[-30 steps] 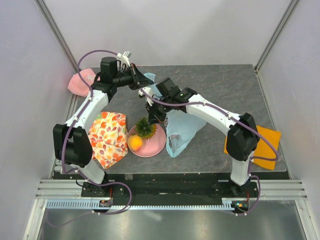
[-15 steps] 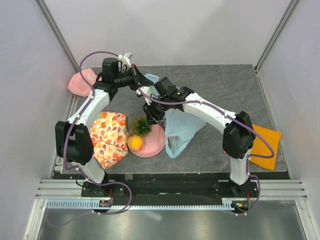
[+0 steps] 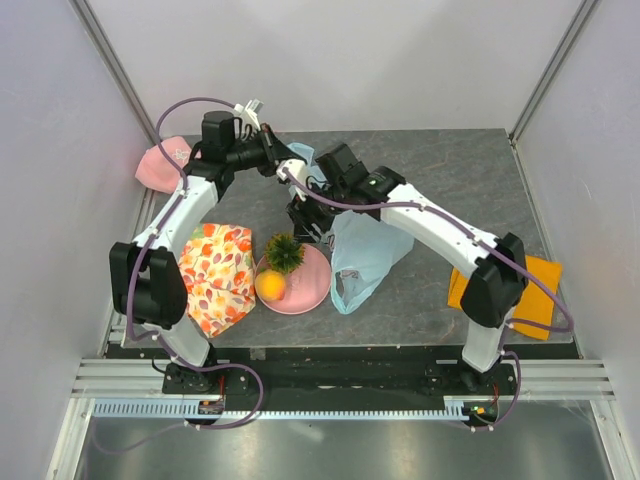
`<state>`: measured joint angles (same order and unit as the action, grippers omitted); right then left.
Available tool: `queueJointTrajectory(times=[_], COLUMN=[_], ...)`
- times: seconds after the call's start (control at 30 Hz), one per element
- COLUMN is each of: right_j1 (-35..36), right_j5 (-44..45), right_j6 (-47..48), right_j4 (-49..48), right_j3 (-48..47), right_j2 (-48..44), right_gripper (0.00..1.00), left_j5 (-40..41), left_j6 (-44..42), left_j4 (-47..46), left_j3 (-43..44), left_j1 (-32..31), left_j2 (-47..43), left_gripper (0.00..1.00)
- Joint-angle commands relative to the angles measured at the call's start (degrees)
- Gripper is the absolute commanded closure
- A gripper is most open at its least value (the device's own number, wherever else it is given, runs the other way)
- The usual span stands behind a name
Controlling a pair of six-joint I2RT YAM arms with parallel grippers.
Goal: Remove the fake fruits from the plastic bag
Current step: Adjust the plastic bag at the center of the board.
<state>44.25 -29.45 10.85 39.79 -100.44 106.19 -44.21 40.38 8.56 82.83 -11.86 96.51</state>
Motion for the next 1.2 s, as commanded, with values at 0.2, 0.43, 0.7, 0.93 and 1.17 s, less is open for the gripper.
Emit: queueJointTrajectory(times=[0.2, 0.43, 0.7, 0.93, 1.17], right_j1=[-1.53, -9.26, -19.81, -19.9, -19.82], right_j5=[7.56, 18.27, 33.22, 33.58, 15.07], right_j6=[8.13, 8.66, 11.73, 13.49, 18.49], right_j4=[3.45, 7.31, 3.45, 8.28, 8.02], right_j3=[13.41, 17.3, 16.08, 18.96, 13.97], right_j2=[-13.9, -17.95, -13.21, -14.69, -18.13], right_gripper=[0.48, 0.55, 0.57, 0.54, 0.43], left_j5=[-5.27, -5.8, -7.91, -6.34, -4.13], left_j6=[1.55, -0.04, -1.53, -5.83, -5.76], left_j4=[-3.55, -1.88, 2.42, 10.77, 9.55], left_j3=[3.48, 3.04, -3.79, -13.91, -13.93], left_j1=[0.7, 0.7, 0.43, -0.27, -0.62], left_j2=[0.17, -2.29, -7.99, -16.7, -16.89], left_gripper=[0.98, 0.98, 0.98, 0.98, 0.98])
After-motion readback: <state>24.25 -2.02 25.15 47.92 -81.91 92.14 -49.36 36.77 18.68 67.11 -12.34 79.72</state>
